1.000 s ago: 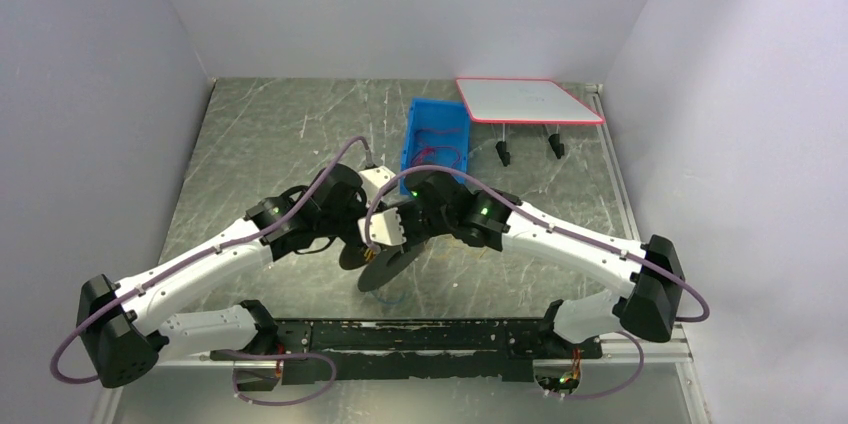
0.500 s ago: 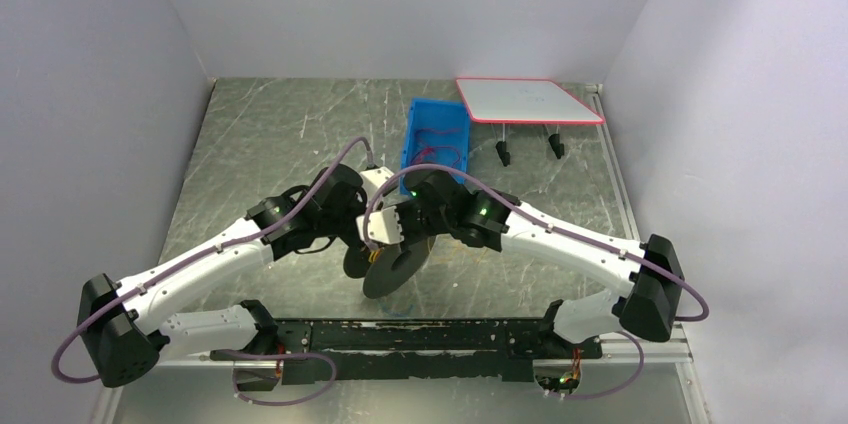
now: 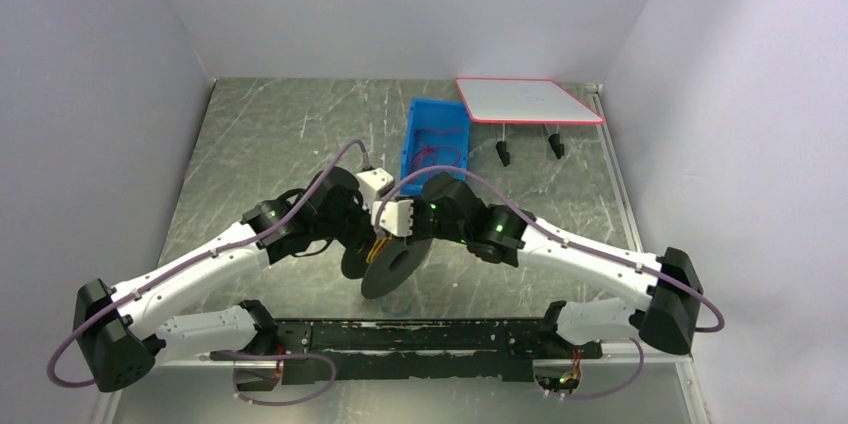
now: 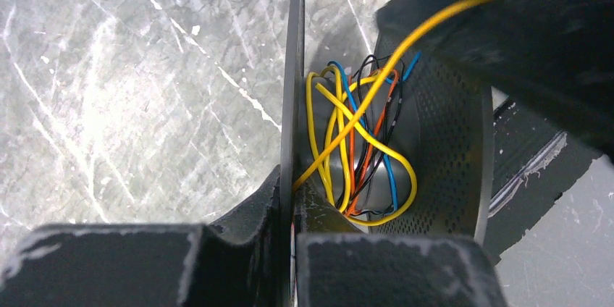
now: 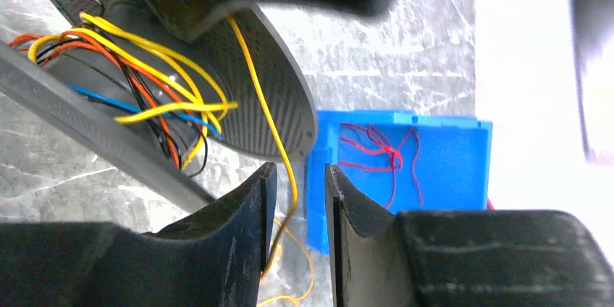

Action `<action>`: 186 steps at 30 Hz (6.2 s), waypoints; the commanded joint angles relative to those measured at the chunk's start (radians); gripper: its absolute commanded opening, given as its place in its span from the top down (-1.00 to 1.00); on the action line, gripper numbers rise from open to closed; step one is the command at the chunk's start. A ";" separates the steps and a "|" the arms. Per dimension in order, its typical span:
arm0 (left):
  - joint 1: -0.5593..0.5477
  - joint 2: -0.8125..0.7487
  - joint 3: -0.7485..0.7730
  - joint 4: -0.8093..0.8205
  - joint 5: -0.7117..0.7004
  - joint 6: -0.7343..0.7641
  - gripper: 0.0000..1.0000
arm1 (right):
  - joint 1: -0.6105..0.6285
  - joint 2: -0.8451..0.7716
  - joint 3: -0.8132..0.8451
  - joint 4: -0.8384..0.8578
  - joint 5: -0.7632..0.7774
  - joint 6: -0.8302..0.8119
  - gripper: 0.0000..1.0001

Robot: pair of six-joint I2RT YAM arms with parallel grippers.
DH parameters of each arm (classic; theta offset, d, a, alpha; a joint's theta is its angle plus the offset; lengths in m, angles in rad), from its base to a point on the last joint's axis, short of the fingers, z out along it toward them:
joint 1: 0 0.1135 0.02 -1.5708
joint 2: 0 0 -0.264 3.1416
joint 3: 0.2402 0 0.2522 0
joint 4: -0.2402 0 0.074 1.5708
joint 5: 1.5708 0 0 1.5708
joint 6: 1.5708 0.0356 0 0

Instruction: Wrap the cables

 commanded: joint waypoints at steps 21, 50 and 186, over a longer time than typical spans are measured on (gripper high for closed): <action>0.102 -0.032 0.135 -0.024 -0.162 -0.085 0.86 | -0.011 -0.343 -0.334 0.213 0.341 0.801 -0.38; 0.101 -0.039 0.337 -0.163 -0.166 -0.114 0.86 | -0.085 -0.045 -0.551 0.665 0.134 1.256 -0.32; 0.191 -0.158 0.423 0.040 -0.403 -0.352 0.86 | 0.242 0.090 -0.630 0.717 0.294 1.470 1.00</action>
